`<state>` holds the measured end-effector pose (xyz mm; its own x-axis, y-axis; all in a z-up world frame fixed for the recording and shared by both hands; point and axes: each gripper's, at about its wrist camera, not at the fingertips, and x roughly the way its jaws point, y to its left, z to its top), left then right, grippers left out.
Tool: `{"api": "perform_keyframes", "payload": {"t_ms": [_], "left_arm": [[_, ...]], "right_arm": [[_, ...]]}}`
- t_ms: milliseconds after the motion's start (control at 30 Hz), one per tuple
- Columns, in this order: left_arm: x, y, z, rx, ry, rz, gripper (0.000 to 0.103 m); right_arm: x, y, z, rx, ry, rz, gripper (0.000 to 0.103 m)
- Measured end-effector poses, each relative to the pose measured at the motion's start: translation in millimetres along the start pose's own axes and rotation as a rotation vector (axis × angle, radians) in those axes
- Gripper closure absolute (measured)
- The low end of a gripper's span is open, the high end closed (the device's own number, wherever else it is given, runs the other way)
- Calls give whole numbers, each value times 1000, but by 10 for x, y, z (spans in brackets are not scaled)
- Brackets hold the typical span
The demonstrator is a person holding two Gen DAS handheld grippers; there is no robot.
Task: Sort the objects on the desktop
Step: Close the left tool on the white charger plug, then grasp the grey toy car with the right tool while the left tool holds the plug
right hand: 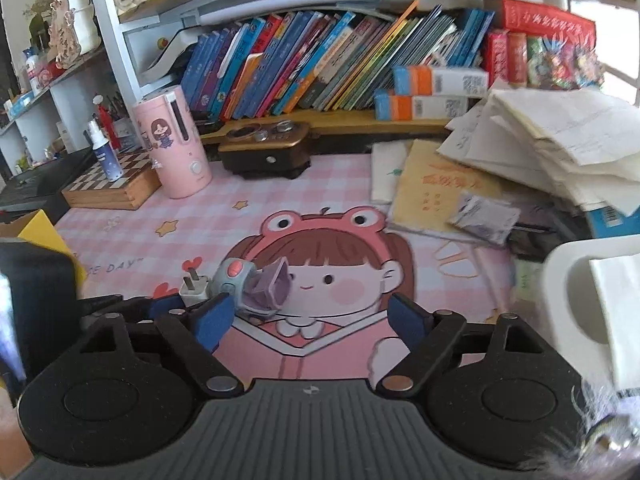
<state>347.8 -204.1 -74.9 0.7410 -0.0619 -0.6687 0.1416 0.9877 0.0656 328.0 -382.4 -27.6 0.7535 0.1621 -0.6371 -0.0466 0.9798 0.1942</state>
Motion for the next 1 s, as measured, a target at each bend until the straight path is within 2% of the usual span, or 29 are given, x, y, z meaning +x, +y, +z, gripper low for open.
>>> {"api": "perform_keyframes", "payload": {"t_ms": [133, 367, 467, 567, 733, 833, 1000], "left_arm": [[-227, 252, -70, -52, -8, 30, 78], [-755, 653, -235, -183, 4, 76, 78], [-920, 692, -259, -182, -5, 89, 78], [-1039, 685, -217, -155, -38, 108, 78], [-1143, 717, -127, -176, -82, 101, 78], [-1179, 717, -109, -185, -87, 93, 78], [-1271, 694, -97, -190, -100, 75, 78]], "right_arm": [[220, 116, 0, -14, 18, 33, 18], [650, 463, -52, -149, 21, 69, 16], [818, 568, -61, -159, 19, 74, 16], [944, 637, -79, -163, 18, 43, 17], [1069, 666, -134, -178, 33, 10, 23], [1068, 681, -170, -215, 4, -20, 42], [971, 629, -189, -234, -7, -13, 42]]}}
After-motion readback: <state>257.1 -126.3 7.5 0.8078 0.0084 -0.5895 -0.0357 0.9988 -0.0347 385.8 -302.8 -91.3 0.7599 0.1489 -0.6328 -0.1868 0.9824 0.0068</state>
